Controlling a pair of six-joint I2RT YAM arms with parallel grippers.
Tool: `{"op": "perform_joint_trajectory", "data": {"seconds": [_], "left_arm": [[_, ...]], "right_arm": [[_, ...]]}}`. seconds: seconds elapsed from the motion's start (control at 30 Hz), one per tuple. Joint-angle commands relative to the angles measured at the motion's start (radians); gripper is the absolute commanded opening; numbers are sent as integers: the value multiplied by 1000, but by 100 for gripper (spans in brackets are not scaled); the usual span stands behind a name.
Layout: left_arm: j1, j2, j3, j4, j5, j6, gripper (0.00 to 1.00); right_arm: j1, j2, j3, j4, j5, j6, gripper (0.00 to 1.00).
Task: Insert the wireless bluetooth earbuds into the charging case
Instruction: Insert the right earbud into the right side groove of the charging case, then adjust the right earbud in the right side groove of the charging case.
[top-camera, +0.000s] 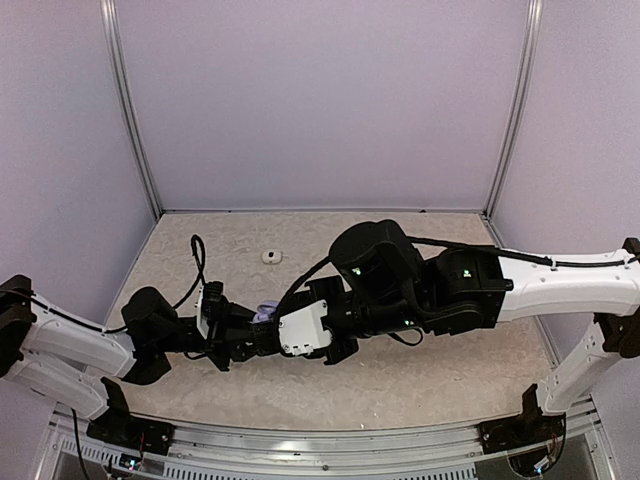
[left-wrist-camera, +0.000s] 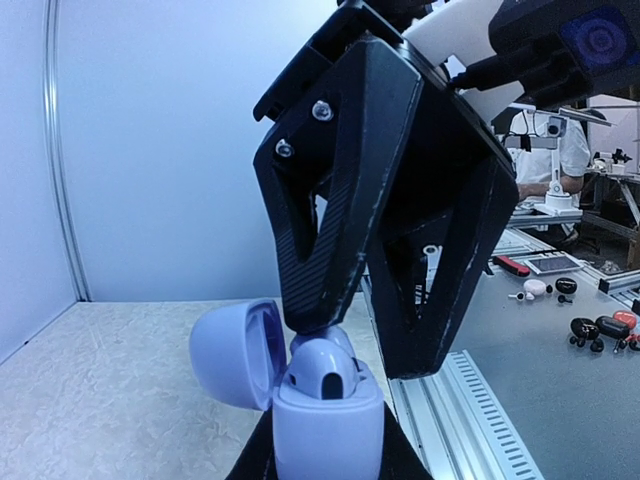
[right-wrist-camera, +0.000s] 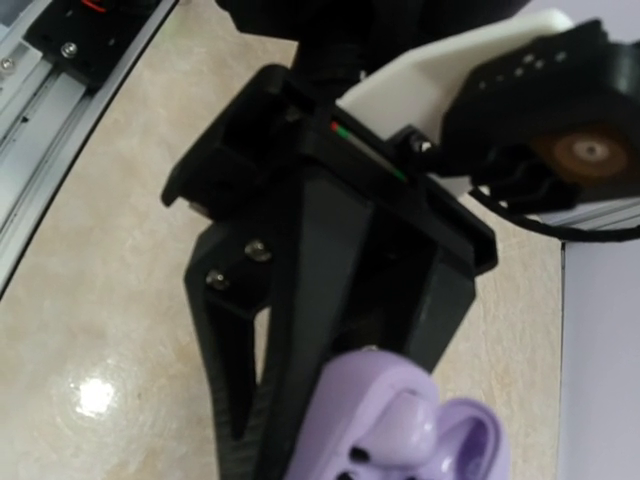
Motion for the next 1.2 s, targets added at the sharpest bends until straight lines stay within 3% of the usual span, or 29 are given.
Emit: {"op": "perform_joint_trajectory", "data": {"seconds": [0.0,0.27,0.5,0.8,1.17], "left_arm": [[8,-12,10,48,-19,-4,4],[23,-11,1,79,-37,-13,5],[25,-38,-2,59,-50,-6,5],[22,-37,5,53,-42,-9,5],[17,-46,11,39,-51,-7,5]], "right_arm": [[11,0,9,7,-10,-9,39],[12,-30,-22,83,-6,-7,41],[10,-52,-51,103,23,13,37],[-9,-62,-97,141,43,32,43],[-36,-44,-106,113,-51,65,40]]}}
